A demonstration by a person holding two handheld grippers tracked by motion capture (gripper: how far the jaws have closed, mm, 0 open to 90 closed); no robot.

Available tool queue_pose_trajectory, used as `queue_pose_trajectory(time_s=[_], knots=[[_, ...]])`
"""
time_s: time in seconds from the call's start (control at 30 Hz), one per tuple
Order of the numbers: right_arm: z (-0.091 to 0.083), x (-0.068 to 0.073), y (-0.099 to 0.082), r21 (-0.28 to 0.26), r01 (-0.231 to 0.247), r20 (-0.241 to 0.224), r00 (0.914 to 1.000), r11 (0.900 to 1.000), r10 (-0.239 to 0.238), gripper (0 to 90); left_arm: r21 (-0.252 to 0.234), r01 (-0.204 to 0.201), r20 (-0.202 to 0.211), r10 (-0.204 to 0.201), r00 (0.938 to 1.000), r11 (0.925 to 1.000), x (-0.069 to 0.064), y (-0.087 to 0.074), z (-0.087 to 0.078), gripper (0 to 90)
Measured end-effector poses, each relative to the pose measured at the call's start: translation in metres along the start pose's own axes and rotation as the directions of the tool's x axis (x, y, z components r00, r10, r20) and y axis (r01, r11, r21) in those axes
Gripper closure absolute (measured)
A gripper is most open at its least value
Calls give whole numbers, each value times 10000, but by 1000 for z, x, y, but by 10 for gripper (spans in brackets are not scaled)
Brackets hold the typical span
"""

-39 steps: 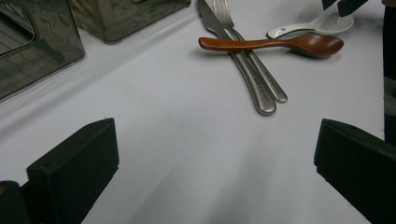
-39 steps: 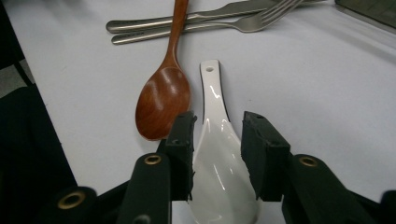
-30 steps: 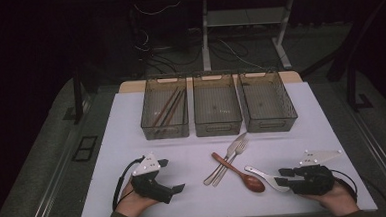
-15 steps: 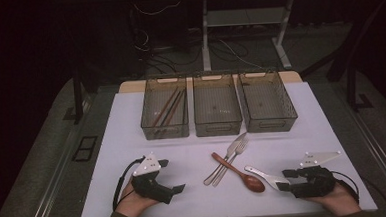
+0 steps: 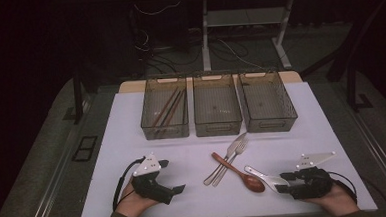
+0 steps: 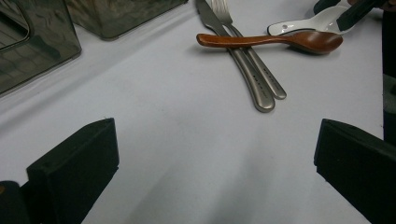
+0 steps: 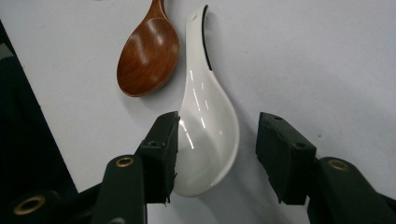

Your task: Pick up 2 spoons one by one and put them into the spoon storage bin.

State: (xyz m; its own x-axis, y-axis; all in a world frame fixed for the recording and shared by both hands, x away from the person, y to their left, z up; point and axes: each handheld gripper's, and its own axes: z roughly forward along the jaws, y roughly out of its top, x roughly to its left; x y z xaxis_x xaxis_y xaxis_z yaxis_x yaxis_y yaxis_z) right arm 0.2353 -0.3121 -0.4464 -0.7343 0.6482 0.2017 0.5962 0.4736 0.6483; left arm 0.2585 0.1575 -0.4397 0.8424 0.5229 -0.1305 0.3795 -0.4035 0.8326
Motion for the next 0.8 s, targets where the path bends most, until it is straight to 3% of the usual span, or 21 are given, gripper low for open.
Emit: queue_pose_trajectory(time_s=[0.43, 0.8], knots=[[0, 5, 3, 384, 271, 117, 9996, 9989, -275, 612, 75, -73, 31, 73, 10000, 9999, -1, 0, 1, 0], [1, 6, 5, 395, -13, 19, 10000, 9992, 12, 755, 81, -82, 27, 81, 10000, 9999, -1, 0, 1, 0]])
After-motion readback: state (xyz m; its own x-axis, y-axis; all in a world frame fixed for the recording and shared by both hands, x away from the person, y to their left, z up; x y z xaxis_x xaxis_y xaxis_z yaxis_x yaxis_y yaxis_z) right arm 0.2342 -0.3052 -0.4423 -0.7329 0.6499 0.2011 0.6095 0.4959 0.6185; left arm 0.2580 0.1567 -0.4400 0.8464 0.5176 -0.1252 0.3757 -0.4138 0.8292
